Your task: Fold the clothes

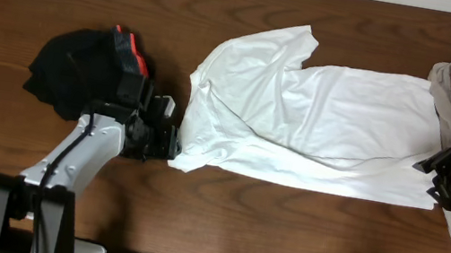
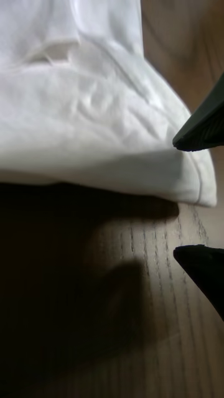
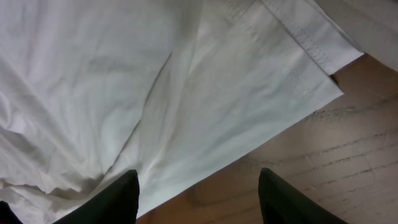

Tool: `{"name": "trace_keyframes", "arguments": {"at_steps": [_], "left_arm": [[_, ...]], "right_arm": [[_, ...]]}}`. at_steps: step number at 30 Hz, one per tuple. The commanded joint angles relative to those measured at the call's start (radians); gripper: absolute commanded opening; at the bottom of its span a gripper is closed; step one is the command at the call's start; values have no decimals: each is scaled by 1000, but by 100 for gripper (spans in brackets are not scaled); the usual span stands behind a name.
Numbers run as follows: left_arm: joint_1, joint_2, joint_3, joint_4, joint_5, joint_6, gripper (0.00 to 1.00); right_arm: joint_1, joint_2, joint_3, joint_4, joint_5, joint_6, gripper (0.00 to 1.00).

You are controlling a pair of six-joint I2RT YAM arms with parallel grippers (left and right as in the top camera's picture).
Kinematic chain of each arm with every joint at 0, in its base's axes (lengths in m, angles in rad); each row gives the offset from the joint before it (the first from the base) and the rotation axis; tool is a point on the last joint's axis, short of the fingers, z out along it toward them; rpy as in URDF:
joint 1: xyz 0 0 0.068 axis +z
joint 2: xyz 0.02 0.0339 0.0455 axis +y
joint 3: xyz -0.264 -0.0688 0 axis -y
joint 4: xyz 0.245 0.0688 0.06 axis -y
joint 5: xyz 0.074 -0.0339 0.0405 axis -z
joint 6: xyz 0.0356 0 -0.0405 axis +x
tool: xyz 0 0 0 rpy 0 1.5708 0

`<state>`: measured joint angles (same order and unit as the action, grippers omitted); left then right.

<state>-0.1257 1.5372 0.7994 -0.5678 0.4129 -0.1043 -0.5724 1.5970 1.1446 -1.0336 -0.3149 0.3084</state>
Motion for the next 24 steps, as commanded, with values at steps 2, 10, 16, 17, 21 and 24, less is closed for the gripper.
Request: {"name": "trace_keyframes", "arguments": {"at_steps": [2, 10, 16, 17, 21, 24], "left_arm": [[-29, 50, -6, 6, -18, 29, 51], [-38, 68, 0, 11, -81, 32, 6], [37, 47, 62, -68, -269, 10, 6], [49, 46, 72, -68, -269, 11, 6], [79, 45, 117, -68, -268, 11, 6], [80, 45, 137, -68, -268, 15, 6]], "right_arm": [[11, 6, 11, 2, 4, -18, 59], [11, 6, 10, 3, 89, -17, 57], [11, 6, -9, 5, 109, 6, 53], [11, 6, -16, 6, 109, 6, 53], [29, 6, -67, 25, 117, 6, 52], [50, 6, -131, 70, 164, 37, 51]]}}
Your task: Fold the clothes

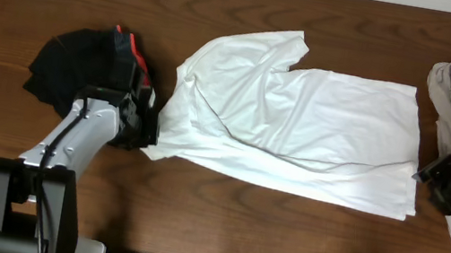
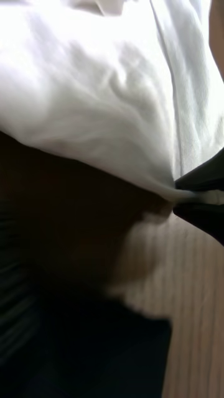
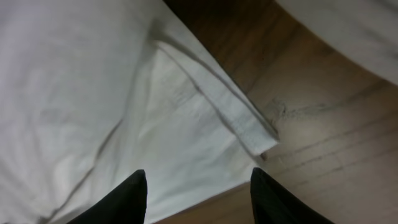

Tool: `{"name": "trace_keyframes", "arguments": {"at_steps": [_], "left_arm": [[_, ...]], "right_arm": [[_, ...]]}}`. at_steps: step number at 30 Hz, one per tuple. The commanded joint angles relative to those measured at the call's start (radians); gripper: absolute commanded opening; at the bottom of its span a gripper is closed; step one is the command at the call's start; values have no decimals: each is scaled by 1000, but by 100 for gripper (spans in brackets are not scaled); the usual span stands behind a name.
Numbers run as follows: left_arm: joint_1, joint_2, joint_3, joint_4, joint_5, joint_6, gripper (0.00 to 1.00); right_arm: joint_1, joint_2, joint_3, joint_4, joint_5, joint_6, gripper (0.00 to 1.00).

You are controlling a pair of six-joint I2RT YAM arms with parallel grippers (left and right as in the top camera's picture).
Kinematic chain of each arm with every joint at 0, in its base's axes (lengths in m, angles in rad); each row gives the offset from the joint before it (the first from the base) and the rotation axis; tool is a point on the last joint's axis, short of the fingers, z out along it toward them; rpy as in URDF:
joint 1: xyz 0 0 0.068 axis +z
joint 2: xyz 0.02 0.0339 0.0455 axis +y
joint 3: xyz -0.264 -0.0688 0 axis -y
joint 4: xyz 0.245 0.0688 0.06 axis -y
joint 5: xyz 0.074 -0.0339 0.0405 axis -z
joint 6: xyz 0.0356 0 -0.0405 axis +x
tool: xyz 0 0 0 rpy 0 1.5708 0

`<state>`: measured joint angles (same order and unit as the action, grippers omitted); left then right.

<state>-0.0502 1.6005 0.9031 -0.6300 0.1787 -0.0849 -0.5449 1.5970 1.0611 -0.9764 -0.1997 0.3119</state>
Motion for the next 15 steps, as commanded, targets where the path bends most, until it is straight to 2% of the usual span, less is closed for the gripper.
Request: {"name": "trace_keyframes", "arguments": {"at_steps": [1, 5, 8, 15], "left_arm": [[4, -18, 34, -5, -34, -5, 6], [4, -18, 34, -21, -34, -1, 6], [4, -18, 34, -31, -34, -1, 6], [4, -18, 34, -44, -34, -1, 6]], "right_arm": [[27, 6, -71, 30, 63, 43, 51], [31, 6, -158, 95, 132, 85, 50], [31, 6, -229, 181, 149, 103, 47], [31, 6, -319, 267, 139, 114, 23]]}}
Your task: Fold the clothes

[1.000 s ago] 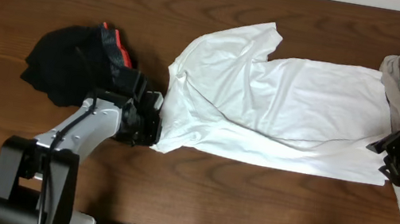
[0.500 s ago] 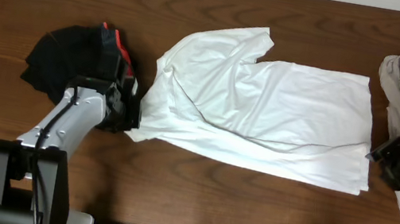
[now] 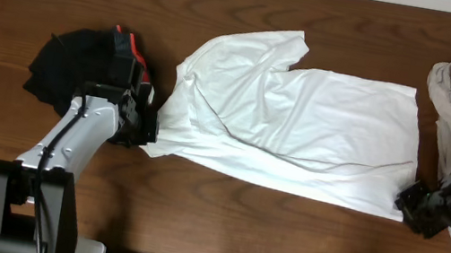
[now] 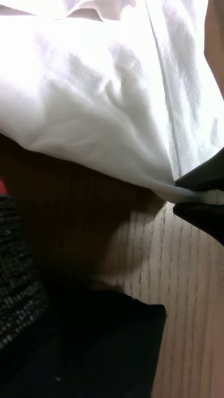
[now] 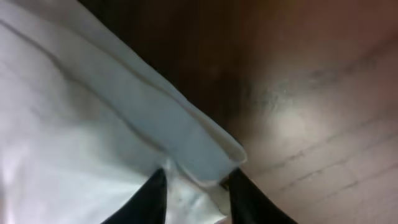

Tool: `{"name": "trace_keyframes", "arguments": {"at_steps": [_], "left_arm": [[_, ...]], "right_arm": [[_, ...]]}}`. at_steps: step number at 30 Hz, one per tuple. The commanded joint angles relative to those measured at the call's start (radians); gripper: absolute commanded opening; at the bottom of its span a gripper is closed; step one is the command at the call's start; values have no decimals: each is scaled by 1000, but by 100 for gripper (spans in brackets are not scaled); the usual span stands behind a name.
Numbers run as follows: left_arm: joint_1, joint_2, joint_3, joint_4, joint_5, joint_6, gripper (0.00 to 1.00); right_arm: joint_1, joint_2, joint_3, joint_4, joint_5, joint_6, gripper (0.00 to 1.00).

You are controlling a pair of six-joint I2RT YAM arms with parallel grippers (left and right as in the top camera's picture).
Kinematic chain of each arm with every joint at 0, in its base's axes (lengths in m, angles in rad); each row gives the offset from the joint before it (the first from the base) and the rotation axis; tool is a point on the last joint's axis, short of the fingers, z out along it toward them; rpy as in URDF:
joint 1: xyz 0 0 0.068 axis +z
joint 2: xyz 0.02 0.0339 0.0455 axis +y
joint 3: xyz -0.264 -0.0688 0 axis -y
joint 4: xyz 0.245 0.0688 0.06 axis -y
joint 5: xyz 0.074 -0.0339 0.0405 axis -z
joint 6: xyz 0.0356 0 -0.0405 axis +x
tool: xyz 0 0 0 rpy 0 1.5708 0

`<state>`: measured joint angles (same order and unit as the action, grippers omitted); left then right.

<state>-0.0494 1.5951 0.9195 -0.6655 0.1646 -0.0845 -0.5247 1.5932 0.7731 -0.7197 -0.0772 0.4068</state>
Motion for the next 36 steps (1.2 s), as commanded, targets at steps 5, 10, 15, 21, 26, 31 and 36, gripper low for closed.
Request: {"name": "trace_keyframes", "arguments": {"at_steps": [5, 10, 15, 21, 26, 31, 36], "left_arm": [[3, -13, 18, -19, -28, -1, 6], [20, -13, 19, -38, -72, -2, 6], [61, -13, 22, -54, -71, -2, 6], [74, -13, 22, -56, -68, -2, 6], [74, -15, 23, -60, -68, -3, 41], [74, -29, 62, -125, -63, -6, 55], [74, -68, 170, -219, -24, -5, 57]], "right_arm": [[3, 10, -18, 6, 22, 18, 1], [-31, 9, 40, -19, 31, 3, 1], [-60, 10, 113, -82, 121, 5, 1], [-57, 10, 127, -84, 129, 8, 4], [-58, 8, 129, -101, 131, 8, 43], [-66, 7, 177, -147, 116, 8, 46], [-61, 7, 280, -205, -39, -59, 45]]}}
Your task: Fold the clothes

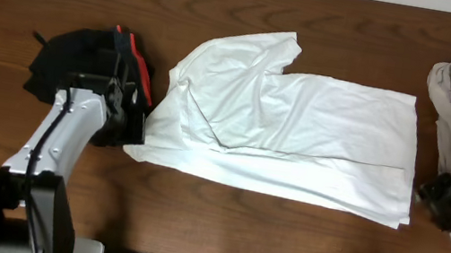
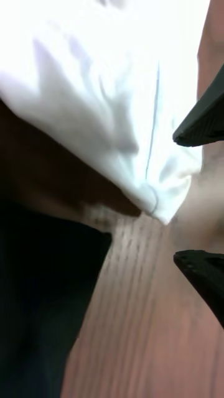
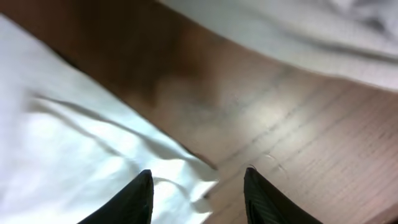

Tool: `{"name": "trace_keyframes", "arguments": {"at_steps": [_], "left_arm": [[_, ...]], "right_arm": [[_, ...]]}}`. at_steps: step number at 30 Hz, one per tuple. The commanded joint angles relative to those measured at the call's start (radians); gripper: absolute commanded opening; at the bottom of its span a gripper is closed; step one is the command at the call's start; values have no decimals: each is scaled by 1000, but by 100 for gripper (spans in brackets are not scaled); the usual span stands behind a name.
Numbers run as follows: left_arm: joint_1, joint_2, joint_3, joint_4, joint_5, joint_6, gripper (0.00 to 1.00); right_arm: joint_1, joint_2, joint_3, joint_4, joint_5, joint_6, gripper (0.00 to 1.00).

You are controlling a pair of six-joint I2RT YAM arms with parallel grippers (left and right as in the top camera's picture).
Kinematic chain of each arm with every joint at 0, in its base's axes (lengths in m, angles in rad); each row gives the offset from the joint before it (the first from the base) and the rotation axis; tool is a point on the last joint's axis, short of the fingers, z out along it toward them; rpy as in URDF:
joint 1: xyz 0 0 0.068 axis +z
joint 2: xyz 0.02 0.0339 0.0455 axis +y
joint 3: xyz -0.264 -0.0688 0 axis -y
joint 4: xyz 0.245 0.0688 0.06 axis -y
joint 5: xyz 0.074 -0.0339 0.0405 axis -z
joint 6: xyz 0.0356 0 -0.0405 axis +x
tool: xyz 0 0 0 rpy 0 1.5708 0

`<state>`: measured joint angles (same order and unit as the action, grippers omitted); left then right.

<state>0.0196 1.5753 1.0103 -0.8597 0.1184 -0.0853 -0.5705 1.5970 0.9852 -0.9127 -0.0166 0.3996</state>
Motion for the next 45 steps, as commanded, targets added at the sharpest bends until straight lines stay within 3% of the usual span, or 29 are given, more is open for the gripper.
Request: {"name": "trace_keyframes", "arguments": {"at_steps": [1, 7, 15, 17, 18, 19, 20, 28, 31, 35, 36, 45], "left_arm": [[5, -56, 105, -38, 37, -5, 59], [-23, -73, 208, -15, 174, 3, 59], [-153, 55, 171, 5, 177, -2, 8], [-166, 106, 171, 5, 179, -2, 9], [-171, 133, 171, 8, 183, -3, 16], [-175, 156, 171, 10, 189, -6, 37], [-181, 183, 171, 15, 198, -9, 42], [-229, 303, 171, 90, 275, -13, 46], [-246, 315, 171, 99, 274, -17, 41], [-266, 315, 172, 103, 275, -38, 9], [-268, 314, 172, 103, 275, -50, 6], [-275, 254, 221, 91, 317, -93, 6]], "right_arm": [[-13, 3, 88, -21, -128, -66, 45], [24, 3, 211, -48, -318, -154, 45], [111, 4, 238, -54, -294, -154, 48], [120, 4, 238, -61, -286, -154, 49], [122, 4, 238, -66, -277, -154, 49], [123, 4, 238, -72, -268, -154, 49], [123, 4, 238, -77, -265, -154, 49], [123, 4, 238, -87, -260, -154, 49], [123, 4, 238, -90, -257, -154, 49], [123, 4, 238, -93, -245, -154, 49], [123, 4, 238, -93, -245, -154, 49], [123, 4, 238, -93, -245, -154, 48]]}}
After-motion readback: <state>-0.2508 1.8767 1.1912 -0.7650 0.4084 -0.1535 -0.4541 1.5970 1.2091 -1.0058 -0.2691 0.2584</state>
